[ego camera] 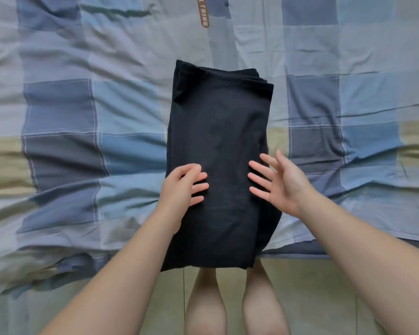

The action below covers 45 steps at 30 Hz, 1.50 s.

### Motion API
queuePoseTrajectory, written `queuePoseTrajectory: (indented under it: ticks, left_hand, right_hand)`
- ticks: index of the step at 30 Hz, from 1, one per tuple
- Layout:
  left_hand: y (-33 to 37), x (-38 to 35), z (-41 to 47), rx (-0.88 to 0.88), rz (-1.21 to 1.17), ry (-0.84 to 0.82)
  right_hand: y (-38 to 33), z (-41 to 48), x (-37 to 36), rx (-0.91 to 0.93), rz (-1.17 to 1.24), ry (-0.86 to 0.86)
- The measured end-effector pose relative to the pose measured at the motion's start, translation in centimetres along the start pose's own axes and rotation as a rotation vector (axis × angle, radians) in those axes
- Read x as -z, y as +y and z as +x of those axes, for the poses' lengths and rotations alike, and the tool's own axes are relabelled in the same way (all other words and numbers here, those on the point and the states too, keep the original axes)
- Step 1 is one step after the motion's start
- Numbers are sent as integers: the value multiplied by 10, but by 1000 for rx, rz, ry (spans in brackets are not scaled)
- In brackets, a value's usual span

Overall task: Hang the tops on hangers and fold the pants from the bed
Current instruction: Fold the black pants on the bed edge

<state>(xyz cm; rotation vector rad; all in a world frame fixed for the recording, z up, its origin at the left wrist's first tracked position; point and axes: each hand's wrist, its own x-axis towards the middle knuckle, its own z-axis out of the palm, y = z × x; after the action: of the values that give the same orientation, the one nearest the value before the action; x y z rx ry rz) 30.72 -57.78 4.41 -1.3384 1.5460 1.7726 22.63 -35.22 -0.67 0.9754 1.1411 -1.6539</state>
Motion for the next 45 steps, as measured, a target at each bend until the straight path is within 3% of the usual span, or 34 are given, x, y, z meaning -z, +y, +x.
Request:
queuePoseTrajectory:
  ticks: [7,11,15,20,24,36,41,45]
  left_hand:
    - [-112,12,-51,95,78,244]
    - [-157,28,-58,111,140,466]
    - [-172,47,-46,42,318,605]
    - [-169,57,-38,51,418,237]
    - [-162,61,-40,97,387,110]
    - [-158,49,-122,262,367,59]
    - [-123,46,-151,403,213,32]
    - [-72,45,-153,336,153,15]
  right_hand:
    - [94,-29,56,-104,-147,166]
    - [129,-38,74,-120,-419,280]
    - [149,-33,77,-59,-505,216]
    - [159,-30,65,-127,-549,126]
    - [163,-36,57,-133,-523,187]
    - [156,-135,61,-171,-511,184]
    - [125,-180,53,-94,-502,229]
    - [77,-193,37,-51,-467,272]
